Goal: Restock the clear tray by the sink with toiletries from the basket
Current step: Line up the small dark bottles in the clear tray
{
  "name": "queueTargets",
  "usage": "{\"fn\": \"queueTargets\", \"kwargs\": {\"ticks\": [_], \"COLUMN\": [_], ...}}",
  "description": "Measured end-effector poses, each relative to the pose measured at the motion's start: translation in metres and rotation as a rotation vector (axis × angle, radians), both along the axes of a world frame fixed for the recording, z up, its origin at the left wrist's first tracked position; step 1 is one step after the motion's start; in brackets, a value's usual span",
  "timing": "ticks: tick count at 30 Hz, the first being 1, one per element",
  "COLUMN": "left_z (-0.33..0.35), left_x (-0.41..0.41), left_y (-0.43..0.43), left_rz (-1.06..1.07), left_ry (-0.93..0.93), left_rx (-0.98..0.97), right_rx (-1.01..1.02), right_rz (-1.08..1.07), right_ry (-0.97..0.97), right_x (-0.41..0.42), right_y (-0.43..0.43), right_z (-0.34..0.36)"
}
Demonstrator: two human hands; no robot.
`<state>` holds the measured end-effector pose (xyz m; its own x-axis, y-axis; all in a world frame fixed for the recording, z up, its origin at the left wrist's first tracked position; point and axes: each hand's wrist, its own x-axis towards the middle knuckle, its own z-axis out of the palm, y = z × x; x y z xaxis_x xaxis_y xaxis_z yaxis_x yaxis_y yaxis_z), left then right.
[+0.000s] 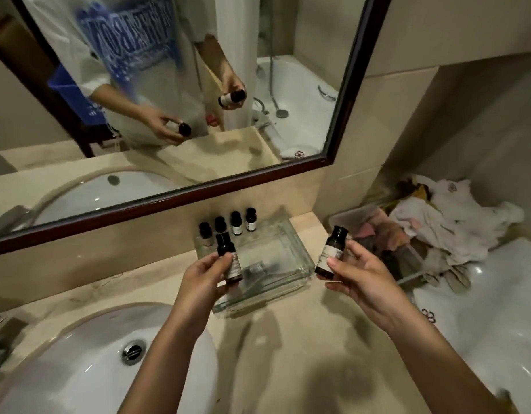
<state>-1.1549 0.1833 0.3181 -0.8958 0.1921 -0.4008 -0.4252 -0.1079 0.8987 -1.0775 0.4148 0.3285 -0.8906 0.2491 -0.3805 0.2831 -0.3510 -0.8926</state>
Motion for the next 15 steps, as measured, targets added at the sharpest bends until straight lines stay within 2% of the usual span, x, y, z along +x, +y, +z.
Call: {"fn": "queueTargets", "kwargs": {"ticks": [6,10,15], "left_z": [-0.023,-0.033,-0.047], "left_x": [-0.022,-0.037,-0.049], "left_y": [0.028,0.042,0.063], "left_rz": [-0.011,0.046,0.182], "left_ry": [-0.017,0.001,-0.163], "left_rx": [-0.106,-0.166,0.031], "right_rx": [-0.024,-0.141,-0.274], "right_rz": [0.056,0.086,0.074], "right_ry": [-0.021,-0.030,-0.060], "right_x": [-0.035,-0.065,-0.092], "right_y": [0.024,0.034,0.051], "right_z": [-0.031,-0.053,-0.075]}}
